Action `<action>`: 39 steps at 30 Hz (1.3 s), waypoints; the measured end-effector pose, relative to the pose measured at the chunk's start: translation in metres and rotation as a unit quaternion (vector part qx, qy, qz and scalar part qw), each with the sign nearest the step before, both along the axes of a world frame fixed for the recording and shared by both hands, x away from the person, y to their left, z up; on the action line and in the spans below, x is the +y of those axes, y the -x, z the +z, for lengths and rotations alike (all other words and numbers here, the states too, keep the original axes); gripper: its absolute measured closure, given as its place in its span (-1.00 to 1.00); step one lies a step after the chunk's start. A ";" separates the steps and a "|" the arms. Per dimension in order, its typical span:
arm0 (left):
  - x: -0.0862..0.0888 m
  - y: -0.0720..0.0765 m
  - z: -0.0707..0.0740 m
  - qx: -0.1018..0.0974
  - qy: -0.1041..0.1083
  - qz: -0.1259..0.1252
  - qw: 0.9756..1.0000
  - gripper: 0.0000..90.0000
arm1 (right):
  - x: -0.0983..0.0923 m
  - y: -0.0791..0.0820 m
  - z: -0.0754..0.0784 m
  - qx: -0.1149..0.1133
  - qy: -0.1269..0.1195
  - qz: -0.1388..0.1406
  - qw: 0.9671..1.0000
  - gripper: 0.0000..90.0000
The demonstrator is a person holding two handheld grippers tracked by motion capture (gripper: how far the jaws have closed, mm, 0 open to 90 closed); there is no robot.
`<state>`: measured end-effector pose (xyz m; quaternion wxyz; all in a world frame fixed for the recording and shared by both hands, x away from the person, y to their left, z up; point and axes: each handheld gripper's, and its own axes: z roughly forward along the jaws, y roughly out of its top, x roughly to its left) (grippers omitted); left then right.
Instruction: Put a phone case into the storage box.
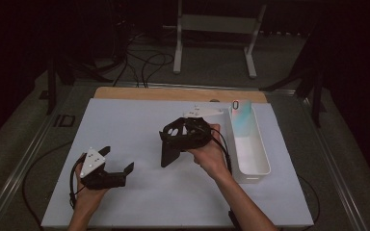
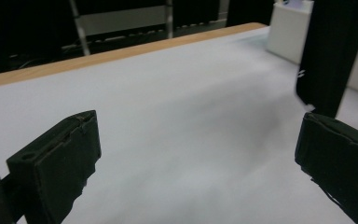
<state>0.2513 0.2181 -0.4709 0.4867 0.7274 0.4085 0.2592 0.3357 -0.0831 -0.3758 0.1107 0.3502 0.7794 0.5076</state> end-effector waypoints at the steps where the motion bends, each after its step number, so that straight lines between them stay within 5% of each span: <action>1: 0.002 0.000 -0.001 0.002 -0.002 0.002 1.000 -0.99 | 0.000 0.000 0.000 0.000 0.000 0.000 1.000 -0.70; 12: 0.015 0.008 -0.013 -0.008 -0.013 0.024 1.000 -0.99 | 0.001 0.000 0.006 -0.010 0.002 -0.001 1.000 -0.70; 18: 0.022 0.008 -0.016 -0.010 -0.001 0.044 0.999 -0.99 | -0.002 -0.001 0.009 -0.009 0.003 -0.009 1.000 -0.71; 39: 0.020 0.008 -0.017 -0.007 0.004 0.044 0.999 -0.99 | -0.025 -0.020 0.027 -0.028 0.026 -0.052 0.998 -0.71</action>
